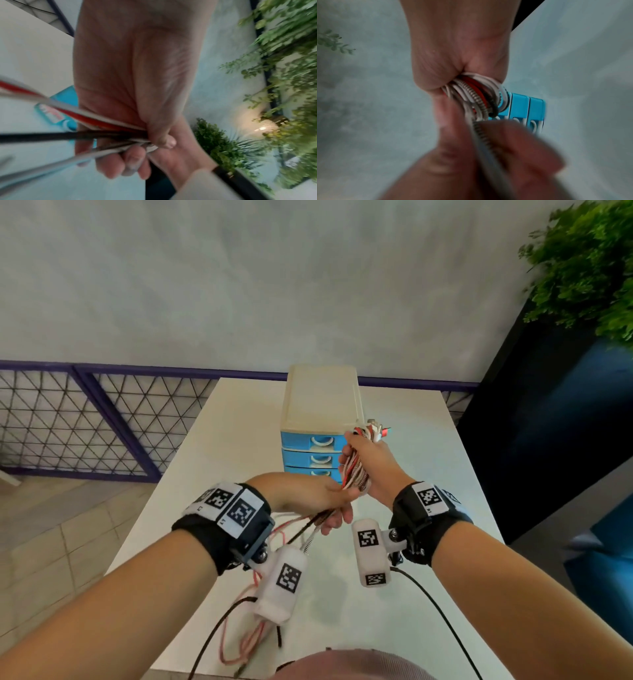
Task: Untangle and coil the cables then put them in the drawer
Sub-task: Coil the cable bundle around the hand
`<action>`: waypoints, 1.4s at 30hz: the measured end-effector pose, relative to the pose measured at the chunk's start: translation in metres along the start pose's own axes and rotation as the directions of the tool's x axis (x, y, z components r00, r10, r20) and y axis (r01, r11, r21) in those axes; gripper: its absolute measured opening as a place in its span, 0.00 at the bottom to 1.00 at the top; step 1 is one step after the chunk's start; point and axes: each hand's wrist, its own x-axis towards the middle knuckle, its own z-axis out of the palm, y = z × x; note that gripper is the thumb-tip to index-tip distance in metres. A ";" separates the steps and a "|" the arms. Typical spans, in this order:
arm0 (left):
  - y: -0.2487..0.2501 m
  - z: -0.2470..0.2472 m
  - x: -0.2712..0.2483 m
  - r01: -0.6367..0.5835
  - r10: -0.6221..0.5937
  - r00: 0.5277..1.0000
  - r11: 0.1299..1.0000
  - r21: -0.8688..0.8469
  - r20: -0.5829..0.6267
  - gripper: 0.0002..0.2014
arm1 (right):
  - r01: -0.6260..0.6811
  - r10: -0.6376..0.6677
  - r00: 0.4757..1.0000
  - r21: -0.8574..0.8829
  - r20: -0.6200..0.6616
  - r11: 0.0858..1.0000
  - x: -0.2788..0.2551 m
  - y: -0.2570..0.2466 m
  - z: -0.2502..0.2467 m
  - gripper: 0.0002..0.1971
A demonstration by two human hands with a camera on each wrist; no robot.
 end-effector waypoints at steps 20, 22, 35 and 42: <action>-0.041 -0.010 -0.005 -0.108 0.116 0.993 0.974 -0.198 0.029 0.13 | -0.035 -0.010 0.996 0.524 0.083 0.851 -0.004 -0.036 0.000 0.16; -0.045 -0.029 -0.008 -0.112 0.113 0.994 0.987 -0.119 0.002 0.12 | -0.015 -0.042 0.995 0.547 0.092 0.837 -0.005 -0.047 0.000 0.16; -0.139 -0.108 -0.016 0.427 0.124 0.793 0.585 0.690 -0.596 0.10 | 0.013 -0.148 0.962 0.506 0.228 0.862 -0.022 -0.061 0.010 0.15; -0.141 -0.090 -0.021 0.310 -0.224 0.947 0.821 0.480 -0.228 0.57 | 0.181 -0.198 0.977 0.193 0.075 0.964 -0.020 -0.015 0.013 0.16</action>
